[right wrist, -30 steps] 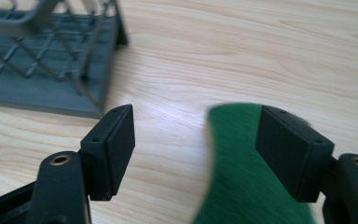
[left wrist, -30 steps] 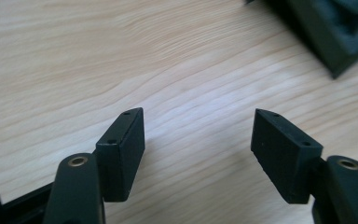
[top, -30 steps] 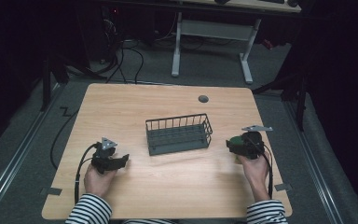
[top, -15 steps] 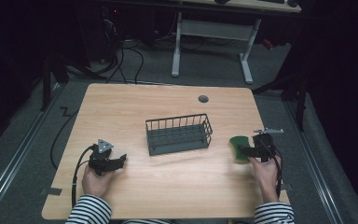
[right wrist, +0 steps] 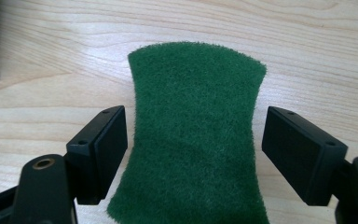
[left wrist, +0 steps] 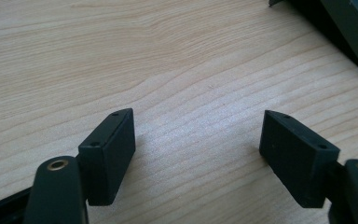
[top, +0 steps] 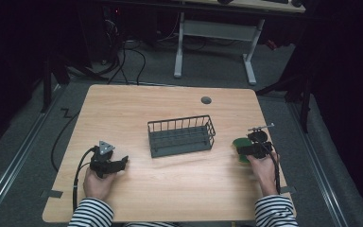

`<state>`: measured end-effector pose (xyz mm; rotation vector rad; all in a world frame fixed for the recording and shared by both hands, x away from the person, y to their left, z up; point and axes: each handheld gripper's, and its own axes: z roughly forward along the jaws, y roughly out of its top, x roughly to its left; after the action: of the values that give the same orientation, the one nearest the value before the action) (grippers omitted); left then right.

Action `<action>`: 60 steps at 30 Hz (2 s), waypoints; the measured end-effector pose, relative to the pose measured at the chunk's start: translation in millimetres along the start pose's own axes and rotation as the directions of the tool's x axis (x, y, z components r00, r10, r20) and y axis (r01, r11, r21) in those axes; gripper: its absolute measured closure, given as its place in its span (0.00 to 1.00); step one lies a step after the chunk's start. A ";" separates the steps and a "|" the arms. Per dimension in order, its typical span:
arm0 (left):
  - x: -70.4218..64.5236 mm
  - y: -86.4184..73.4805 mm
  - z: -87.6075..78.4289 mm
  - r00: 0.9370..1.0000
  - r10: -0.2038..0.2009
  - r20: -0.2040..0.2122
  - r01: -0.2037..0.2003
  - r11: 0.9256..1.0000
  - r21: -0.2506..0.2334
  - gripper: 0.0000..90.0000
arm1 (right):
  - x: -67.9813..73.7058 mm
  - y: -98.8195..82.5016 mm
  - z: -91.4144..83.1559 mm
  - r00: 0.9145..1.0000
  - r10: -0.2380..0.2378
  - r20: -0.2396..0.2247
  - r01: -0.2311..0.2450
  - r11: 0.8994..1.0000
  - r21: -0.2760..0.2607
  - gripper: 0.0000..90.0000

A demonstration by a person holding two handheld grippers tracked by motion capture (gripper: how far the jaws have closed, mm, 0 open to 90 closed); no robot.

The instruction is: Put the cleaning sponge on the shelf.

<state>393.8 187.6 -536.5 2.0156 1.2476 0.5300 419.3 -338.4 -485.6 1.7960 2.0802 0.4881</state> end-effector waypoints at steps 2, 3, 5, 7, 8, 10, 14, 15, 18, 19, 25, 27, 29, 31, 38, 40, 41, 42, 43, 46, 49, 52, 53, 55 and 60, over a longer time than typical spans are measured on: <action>-0.1 0.0 0.0 1.000 0.000 0.000 0.000 1.000 0.000 0.30 | -0.3 1.3 2.6 1.000 0.000 0.008 0.000 1.000 0.020 0.24; -0.1 0.0 0.0 1.000 0.000 0.001 0.000 1.000 0.000 0.30 | -0.6 1.5 4.1 1.000 0.004 0.004 -0.005 1.000 0.026 0.24; 0.0 0.0 0.1 1.000 0.000 0.001 0.000 1.000 0.000 0.30 | -0.9 2.0 7.8 1.000 0.010 0.004 -0.010 0.999 0.049 0.24; 0.1 -0.1 0.1 1.000 -0.001 0.002 0.001 1.000 -0.001 0.30 | -0.9 2.5 9.7 1.000 0.012 0.002 -0.012 0.998 0.060 0.25; 0.1 -0.1 0.1 1.000 -0.001 0.001 0.001 1.000 -0.001 0.30 | -0.9 2.5 10.1 1.000 0.016 -0.005 -0.016 0.998 0.060 0.28; 0.0 0.0 0.1 1.000 0.000 0.000 0.000 1.000 0.000 0.30 | 0.0 2.7 10.9 1.000 0.011 -0.016 -0.010 0.998 0.066 0.30; 0.0 0.0 0.1 1.000 -0.001 0.000 0.001 1.000 0.000 0.30 | 0.8 2.7 12.1 1.000 0.010 -0.008 -0.010 0.998 0.066 0.32; 0.0 0.0 0.1 1.000 -0.001 0.000 0.001 1.000 -0.001 0.30 | 0.7 2.8 11.9 1.000 0.014 -0.010 -0.013 0.998 0.065 0.32; 0.0 0.0 0.0 1.000 0.000 0.000 0.000 1.000 0.000 0.30 | -0.9 2.7 10.1 1.000 0.010 -0.004 -0.010 0.998 0.066 0.33; 0.0 0.0 0.0 1.000 0.000 0.000 0.000 1.000 0.000 0.30 | -1.1 2.5 9.6 1.000 0.011 -0.006 -0.011 0.998 0.066 0.33; 0.0 0.0 0.1 1.000 -0.001 0.000 0.001 1.000 0.000 0.30 | -2.4 1.3 4.5 1.000 0.013 -0.021 -0.012 0.999 0.040 0.33; -0.1 0.0 0.0 1.000 0.000 0.000 0.000 1.000 0.000 0.30 | -2.1 1.2 2.2 0.999 0.015 -0.031 -0.014 1.000 0.027 0.33; -0.1 0.0 0.0 1.000 -0.001 0.000 0.001 1.000 0.000 0.30 | -1.6 1.4 -1.3 0.999 0.013 -0.035 -0.012 1.000 0.021 0.33; -0.1 0.0 0.0 1.000 -0.001 0.000 0.001 1.000 0.000 0.30 | -0.2 2.0 -5.6 0.999 0.006 -0.044 -0.006 1.000 0.006 0.33; 0.3 0.1 0.2 1.000 -0.004 0.000 0.004 1.000 -0.002 0.30 | 4.7 6.1 -16.4 0.997 -0.013 -0.077 0.011 1.000 -0.029 0.34; 0.1 0.1 0.3 1.000 -0.003 -0.002 0.003 1.000 -0.002 0.30 | 6.3 7.6 -19.7 0.996 -0.021 -0.084 0.017 0.999 -0.039 0.34; 0.0 0.1 0.2 1.000 -0.002 -0.002 0.002 1.000 0.000 0.30 | 7.4 8.4 -21.6 0.996 -0.025 -0.086 0.021 0.999 -0.044 0.34; 0.1 0.1 0.2 1.000 -0.002 -0.001 0.002 1.000 -0.001 0.30 | 8.4 9.1 -23.6 0.995 -0.030 -0.090 0.026 0.998 -0.048 0.34; 0.1 0.1 0.2 1.000 -0.002 -0.001 0.002 1.000 -0.001 0.30 | 9.3 10.0 -26.0 0.995 -0.034 -0.097 0.028 0.998 -0.057 0.34; 0.1 0.1 0.2 1.000 -0.002 -0.001 0.002 1.000 -0.001 0.30 | 11.2 12.8 -31.2 0.992 -0.035 -0.120 0.026 0.997 -0.070 0.34; 0.2 0.1 0.2 1.000 -0.004 -0.001 0.004 1.000 -0.002 0.30 | 14.1 15.7 -36.2 0.990 -0.049 -0.129 0.038 0.996 -0.084 0.34; 0.0 0.1 0.2 1.000 -0.002 -0.002 0.002 1.000 0.000 0.30 | 17.4 17.6 -42.4 0.988 -0.056 -0.143 0.042 0.994 -0.098 0.34; 0.1 0.1 0.1 1.000 -0.002 -0.001 0.002 1.000 0.000 0.30 | 18.4 18.3 -44.9 0.987 -0.059 -0.149 0.044 0.994 -0.104 0.34; 0.0 0.1 0.2 1.000 -0.002 -0.001 0.002 1.000 0.000 0.30 | 20.6 19.7 -49.6 0.986 -0.073 -0.151 0.055 0.991 -0.118 0.34; 0.1 0.1 0.2 1.000 -0.003 -0.001 0.003 1.000 -0.001 0.30 | 25.8 24.3 -55.8 0.980 -0.104 -0.170 0.084 0.989 -0.124 0.34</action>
<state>394.0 187.5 -536.6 2.0127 1.2505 0.5309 410.4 -311.3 -426.0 1.6323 2.1916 0.7492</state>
